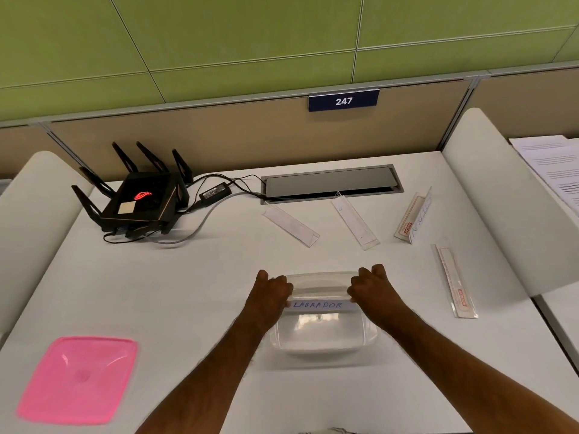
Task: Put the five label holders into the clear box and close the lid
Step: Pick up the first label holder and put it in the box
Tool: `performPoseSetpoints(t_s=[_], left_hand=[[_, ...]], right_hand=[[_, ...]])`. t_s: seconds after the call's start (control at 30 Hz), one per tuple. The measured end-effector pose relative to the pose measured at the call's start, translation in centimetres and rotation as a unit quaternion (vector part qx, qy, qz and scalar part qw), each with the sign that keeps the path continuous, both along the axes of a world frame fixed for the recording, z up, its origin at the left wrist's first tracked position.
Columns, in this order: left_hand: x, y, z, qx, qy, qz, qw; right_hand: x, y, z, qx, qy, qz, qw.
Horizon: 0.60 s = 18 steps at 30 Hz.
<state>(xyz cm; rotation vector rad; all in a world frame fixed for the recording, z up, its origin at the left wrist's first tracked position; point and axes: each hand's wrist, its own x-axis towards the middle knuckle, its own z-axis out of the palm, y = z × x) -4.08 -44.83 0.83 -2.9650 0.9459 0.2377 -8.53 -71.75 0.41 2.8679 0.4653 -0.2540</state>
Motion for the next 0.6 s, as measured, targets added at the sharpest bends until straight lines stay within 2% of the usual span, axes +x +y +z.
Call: performPoseSetpoints(t_s=[0.13,0.33,0.5,0.6], left_hand=[[0.0,0.0,-0.6,0.02,-0.046,-0.03,0.998],[0.8,0.1,-1.4,0.09,0.019,-0.031,0.995],[1.2,0.3,-2.1,0.098,0.011,-0.024,0.995],[1.5,0.1,-2.1,0.126,0.004,-0.019,0.992]], right_hand=[[0.4,0.3,0.4,-0.031,0.005,0.022,0.999],[0.8,0.8,1.1,-0.037,0.011,0.048,0.998],[1.3,1.1,0.8,-0.05,0.052,0.042,0.997],[1.5,1.2,0.7,-0.045,0.045,0.037,0.997]])
